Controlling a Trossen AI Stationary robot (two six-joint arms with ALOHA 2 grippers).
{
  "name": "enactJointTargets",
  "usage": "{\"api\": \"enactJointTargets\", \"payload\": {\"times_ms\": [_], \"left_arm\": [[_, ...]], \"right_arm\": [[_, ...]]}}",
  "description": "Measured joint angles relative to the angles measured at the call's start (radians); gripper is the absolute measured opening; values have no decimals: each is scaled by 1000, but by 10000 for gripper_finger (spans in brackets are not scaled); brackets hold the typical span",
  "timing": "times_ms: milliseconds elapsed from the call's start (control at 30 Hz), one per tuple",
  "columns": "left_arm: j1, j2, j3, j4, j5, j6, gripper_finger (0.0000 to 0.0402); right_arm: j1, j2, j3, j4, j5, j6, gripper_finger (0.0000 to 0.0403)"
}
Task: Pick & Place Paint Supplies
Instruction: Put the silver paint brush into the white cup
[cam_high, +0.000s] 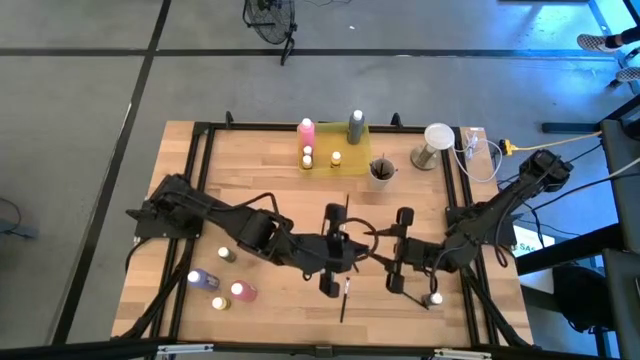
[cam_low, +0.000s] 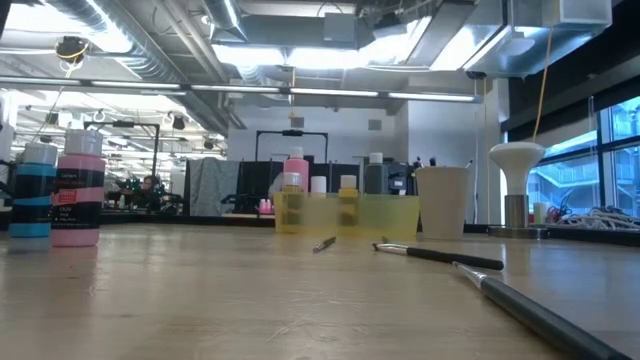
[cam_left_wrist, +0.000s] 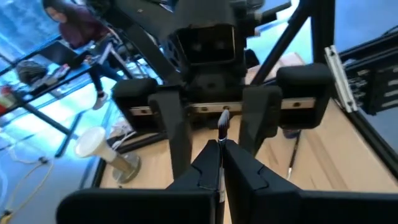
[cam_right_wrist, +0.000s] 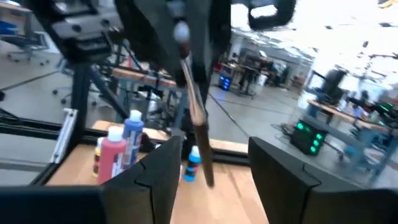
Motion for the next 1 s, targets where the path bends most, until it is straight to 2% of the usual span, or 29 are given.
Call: {"api": "enactJointTargets", "payload": {"times_ms": [133,233,433,700,1000], "left_arm": [[22,0,0,-4,49,23,2],[39,0,0,28,82,48,2],[79,0,0,62,177,51,2],[92,0,0,61,187,38,2],[92,0,0,58,174,18,2]], "right_arm": [[-16,0,0,10,-133,-75,191],[-29,0,0,8,-163,-93,190],[-40,0,0,-8,-154,-82,189],[-33,0,0,-15,-145,-82,187],[15,0,0,19,-12,-99,186]]}}
